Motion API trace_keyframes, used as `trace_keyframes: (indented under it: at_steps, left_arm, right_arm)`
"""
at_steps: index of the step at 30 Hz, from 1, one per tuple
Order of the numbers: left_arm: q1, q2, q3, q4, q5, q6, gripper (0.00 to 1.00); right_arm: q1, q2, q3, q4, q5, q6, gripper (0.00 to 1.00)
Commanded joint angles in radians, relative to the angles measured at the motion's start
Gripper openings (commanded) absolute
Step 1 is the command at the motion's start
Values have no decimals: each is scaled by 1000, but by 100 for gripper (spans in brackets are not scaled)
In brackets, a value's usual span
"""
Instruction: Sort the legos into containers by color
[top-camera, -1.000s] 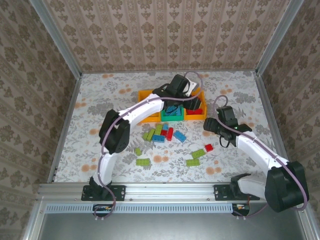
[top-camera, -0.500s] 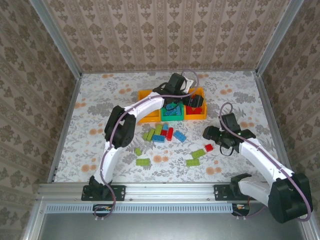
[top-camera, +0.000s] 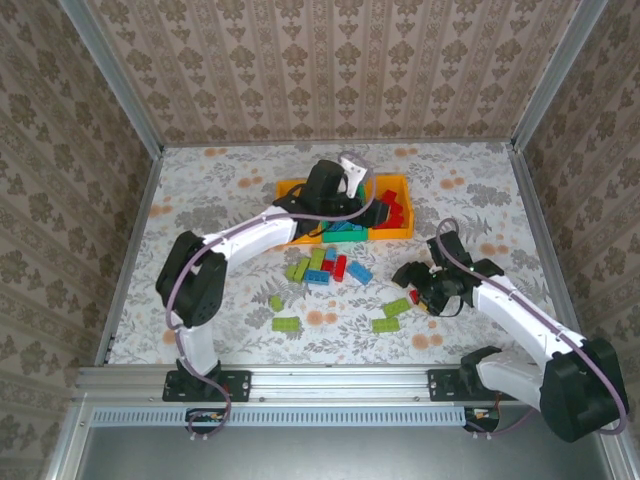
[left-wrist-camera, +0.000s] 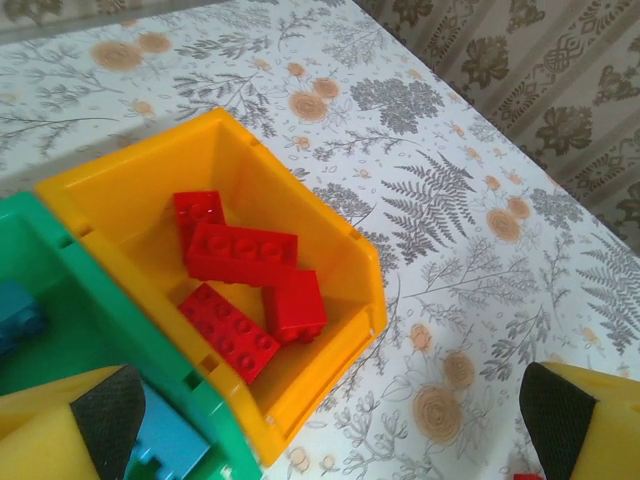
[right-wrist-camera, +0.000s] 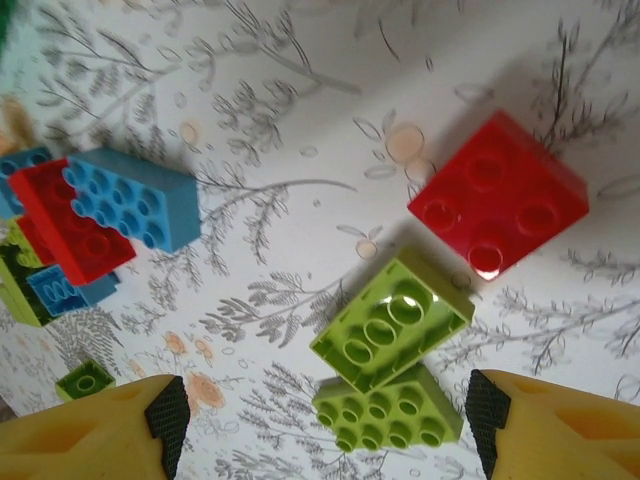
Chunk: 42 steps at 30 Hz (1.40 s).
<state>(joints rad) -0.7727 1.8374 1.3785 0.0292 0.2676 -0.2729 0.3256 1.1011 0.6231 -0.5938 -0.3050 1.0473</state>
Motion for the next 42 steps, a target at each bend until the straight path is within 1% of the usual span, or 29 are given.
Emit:
trace_keyframes:
  at_steps: [1, 8, 11, 22, 28, 30, 33, 42]
  left_arm:
    - [-1, -60, -99, 100, -48, 60, 100]
    - [-5, -164, -252, 166, -99, 87, 100]
    - [-8, -207, -299, 168, -132, 106, 100]
    - [-14, -292, -398, 151, -171, 138, 100]
    - [-14, -327, -443, 150, -189, 144, 100]
    - [-14, -341, -459, 151, -197, 145, 100]
    - [-14, -372, -490, 149, -212, 138, 100]
    - [-14, -484, -604, 121, -269, 109, 100]
  right_arm:
    - [18, 46, -7, -58, -58, 123, 76]
    - [38, 167, 24, -36, -70, 170, 74]
    - [47, 206, 29, -21, -78, 195, 72]
    - [46, 346, 85, -6, -53, 198, 71]
    - [46, 417, 115, -25, -38, 191, 66]
    - [46, 430, 130, -36, -24, 189, 63]
    - [46, 446, 155, -55, 5, 179, 56]
    - [66, 522, 233, -40, 28, 169, 38]
